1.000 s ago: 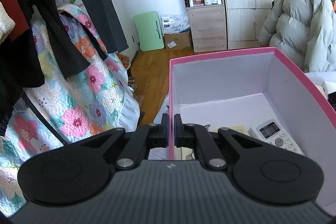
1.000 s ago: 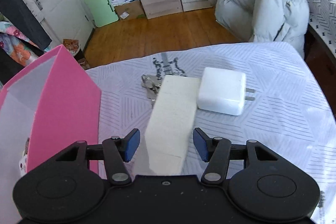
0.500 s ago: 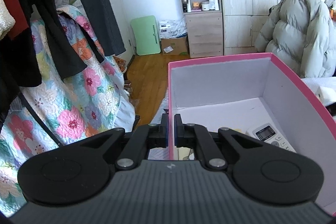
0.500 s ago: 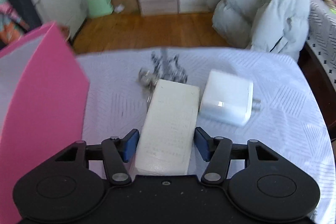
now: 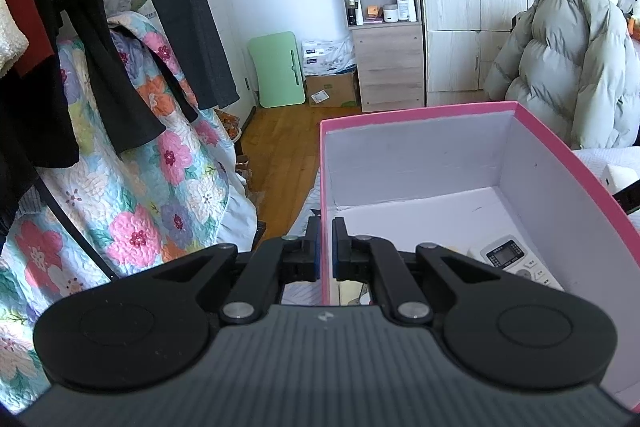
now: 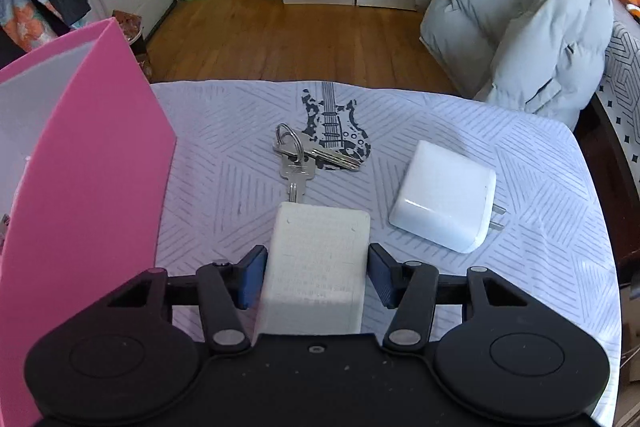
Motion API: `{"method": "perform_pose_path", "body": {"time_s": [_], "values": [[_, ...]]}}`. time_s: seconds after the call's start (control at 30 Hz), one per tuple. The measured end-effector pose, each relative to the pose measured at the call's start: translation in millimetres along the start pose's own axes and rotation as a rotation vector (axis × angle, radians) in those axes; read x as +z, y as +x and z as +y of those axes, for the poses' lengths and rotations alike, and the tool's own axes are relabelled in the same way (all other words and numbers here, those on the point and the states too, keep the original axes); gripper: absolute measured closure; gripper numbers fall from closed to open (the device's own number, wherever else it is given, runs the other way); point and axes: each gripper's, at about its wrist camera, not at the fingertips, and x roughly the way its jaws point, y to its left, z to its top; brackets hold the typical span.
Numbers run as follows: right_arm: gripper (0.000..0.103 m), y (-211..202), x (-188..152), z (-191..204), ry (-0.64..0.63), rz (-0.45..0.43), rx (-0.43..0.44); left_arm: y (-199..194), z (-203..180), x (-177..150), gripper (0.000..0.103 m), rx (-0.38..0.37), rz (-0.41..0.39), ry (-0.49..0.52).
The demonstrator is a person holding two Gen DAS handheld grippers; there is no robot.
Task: Organize rigid objects
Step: 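Grasp the cream power bank on the bed with the right gripper, then lift the cream power bank and lower it into the pink box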
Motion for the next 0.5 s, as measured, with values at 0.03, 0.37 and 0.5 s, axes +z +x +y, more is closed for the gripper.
{"method": "perform_pose_path", "body": {"time_s": [0.03,0.37,0.5], "values": [[0.044,-4.3,-3.6,-0.7,0.002,-0.014,0.008,0.2,-0.5,0.2,0.099,-0.002,0.000,-0.001],[0.045,-76.3,-35.2,11.0,-0.053,-0.181,0.057,0.1,-1.3,1.4,0.099,-0.006,-0.005,0.003],[0.045,-105.3,-36.7,12.9,-0.079,-0.266,0.044,0.5,-0.9,1.3,0.099,-0.010,-0.009,0.000]]}}
